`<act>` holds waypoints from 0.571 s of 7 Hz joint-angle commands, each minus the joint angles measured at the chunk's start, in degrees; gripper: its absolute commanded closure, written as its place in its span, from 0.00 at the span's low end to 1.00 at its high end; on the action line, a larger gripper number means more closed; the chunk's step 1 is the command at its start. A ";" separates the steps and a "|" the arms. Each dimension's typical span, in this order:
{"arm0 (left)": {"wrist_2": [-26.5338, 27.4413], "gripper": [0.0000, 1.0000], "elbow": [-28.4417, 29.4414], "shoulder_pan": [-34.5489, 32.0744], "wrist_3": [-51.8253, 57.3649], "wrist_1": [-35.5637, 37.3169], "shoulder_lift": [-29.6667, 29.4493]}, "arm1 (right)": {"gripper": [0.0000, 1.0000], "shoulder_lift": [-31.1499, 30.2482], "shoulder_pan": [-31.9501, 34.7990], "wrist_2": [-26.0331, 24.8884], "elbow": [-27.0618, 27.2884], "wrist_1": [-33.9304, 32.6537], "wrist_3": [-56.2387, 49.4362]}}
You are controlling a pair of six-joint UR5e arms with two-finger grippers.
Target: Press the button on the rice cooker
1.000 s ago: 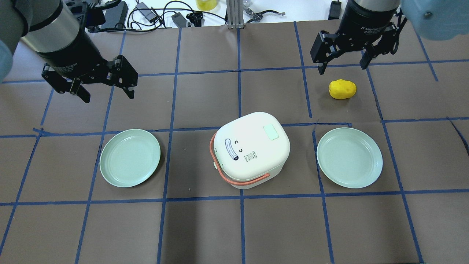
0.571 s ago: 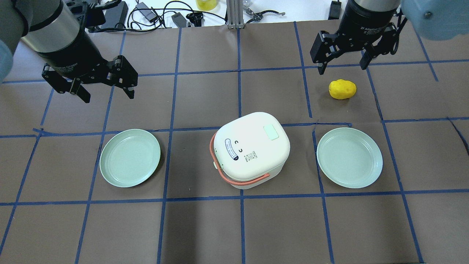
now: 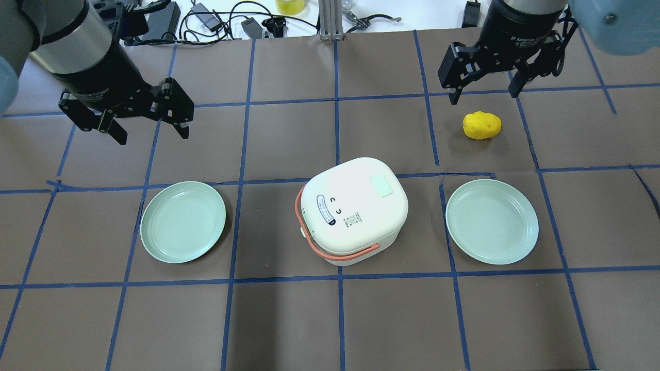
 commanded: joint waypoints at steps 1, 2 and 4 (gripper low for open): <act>0.00 0.00 0.00 0.00 0.00 0.00 0.01 | 0.00 0.01 0.01 -0.09 0.10 0.19 0.09; 0.00 0.00 0.00 0.00 0.00 0.00 0.01 | 0.00 0.01 0.18 -0.09 0.10 0.19 0.09; 0.00 0.00 0.00 0.00 0.00 0.00 0.01 | 0.00 -0.08 0.18 0.00 0.19 0.97 0.09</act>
